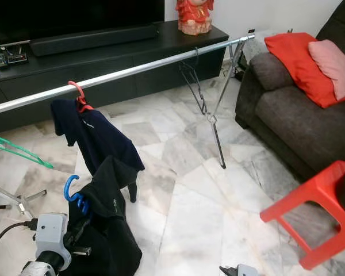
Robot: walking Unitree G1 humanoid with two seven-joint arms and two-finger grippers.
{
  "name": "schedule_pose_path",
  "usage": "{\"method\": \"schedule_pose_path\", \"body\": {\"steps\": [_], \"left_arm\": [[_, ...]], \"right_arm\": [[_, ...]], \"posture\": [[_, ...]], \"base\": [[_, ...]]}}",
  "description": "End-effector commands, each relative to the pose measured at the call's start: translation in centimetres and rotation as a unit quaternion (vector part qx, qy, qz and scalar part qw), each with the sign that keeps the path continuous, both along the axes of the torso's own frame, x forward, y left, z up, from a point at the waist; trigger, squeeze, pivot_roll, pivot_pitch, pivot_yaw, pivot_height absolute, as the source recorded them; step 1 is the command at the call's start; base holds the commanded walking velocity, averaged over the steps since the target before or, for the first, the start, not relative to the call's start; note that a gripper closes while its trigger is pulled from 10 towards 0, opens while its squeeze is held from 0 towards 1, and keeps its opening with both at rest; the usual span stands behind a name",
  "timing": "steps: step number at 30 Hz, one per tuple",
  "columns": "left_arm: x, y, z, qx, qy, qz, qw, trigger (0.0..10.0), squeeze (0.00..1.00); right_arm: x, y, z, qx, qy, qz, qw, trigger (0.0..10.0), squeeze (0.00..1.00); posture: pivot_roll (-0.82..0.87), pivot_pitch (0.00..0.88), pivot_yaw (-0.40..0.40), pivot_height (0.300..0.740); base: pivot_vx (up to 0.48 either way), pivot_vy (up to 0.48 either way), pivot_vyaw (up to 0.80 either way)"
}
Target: Hang hanger
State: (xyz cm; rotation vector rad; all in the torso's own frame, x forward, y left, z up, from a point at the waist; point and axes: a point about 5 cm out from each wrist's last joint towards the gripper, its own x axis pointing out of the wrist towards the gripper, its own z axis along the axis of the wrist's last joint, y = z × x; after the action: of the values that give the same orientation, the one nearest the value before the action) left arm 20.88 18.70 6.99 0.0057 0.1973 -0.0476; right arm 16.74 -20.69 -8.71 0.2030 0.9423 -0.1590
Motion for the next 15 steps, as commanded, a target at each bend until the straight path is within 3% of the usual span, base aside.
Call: {"method": "schedule_pose_path", "body": {"steps": [1, 7, 15], "left_arm": [[0.1, 0.0, 0.8, 0.003, -0.016, 0.005, 1.000, 10.0, 0.00], [0.1, 0.2, 0.8, 0.014, -0.011, 0.013, 1.000, 10.0, 0.00], [0.2, 0.3, 0.9, 0.015, -0.021, 0.023, 0.999, 10.0, 0.00]], "right_arm": [[0.3, 0.1, 0.1, -0.002, -0.002, 0.004, 1.000, 10.0, 0.00], [1.2, 0.9, 0.3, 0.007, -0.009, 0.010, 1.000, 10.0, 0.00], [0.6, 1.6, 0.0, 0.020, 0.004, 0.027, 0.999, 10.0, 0.00]], "posture": [[0.02, 0.162, -0.025, 0.740], [0.03, 0.155, -0.027, 0.740], [0.03, 0.142, -0.029, 0.740]], "base": [[0.341, 0.000, 0.80], [0.341, 0.000, 0.80], [0.000, 0.000, 0.00]]}}
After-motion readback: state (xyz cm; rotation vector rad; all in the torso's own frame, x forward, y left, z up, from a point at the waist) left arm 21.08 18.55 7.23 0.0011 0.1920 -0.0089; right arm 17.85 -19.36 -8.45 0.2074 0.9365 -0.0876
